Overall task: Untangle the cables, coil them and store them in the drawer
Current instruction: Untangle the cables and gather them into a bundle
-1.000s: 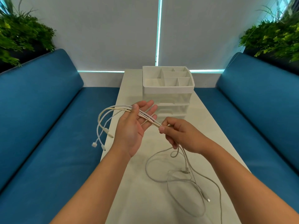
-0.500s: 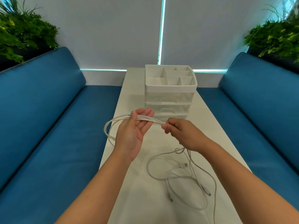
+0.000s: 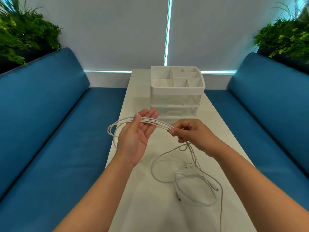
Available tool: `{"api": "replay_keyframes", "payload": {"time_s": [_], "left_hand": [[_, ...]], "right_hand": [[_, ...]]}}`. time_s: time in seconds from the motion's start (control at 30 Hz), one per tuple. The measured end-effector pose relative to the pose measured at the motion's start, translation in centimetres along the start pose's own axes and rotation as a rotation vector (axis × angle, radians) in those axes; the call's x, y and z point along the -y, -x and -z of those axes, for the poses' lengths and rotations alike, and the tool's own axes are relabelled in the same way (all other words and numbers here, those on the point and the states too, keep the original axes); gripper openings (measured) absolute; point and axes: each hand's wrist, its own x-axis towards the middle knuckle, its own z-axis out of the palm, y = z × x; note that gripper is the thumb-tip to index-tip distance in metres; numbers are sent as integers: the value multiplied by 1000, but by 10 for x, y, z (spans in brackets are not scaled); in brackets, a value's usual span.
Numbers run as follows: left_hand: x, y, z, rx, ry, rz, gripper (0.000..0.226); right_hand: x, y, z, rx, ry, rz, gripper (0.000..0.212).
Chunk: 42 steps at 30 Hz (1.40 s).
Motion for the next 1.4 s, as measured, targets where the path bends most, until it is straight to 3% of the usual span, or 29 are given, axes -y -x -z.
{"api": "replay_keyframes", "payload": {"time_s": [0.13, 0.27, 0.33, 0.5, 0.73, 0.9, 1.13, 1.4], "left_hand": [[5, 1, 4, 0, -22, 18, 33], [7, -2, 2, -19, -33, 12, 32], [8, -3, 1, -28, -48, 4, 30], [3, -9, 2, -79, -31, 9, 28], [-10, -15, 3, -44, -180, -65, 28], [-12, -14, 6, -17, -219, -66, 29], [-13, -11, 11, -25, -100, -66, 29], [-8, -14, 20, -98, -33, -8, 31]], "right_hand": [[-7, 2, 1, 69, 199, -21, 22], [-12, 1, -2, 9, 376, -24, 44], [-11, 1, -2, 22, 366, -20, 42], [-10, 2, -7, 148, 38, -19, 21], [-24, 6, 3, 215, 441, 55, 25], [-25, 2, 11, 130, 515, 22, 27], [-14, 7, 8, 118, 77, 18, 24], [29, -4, 11, -38, 162, 81, 29]]}}
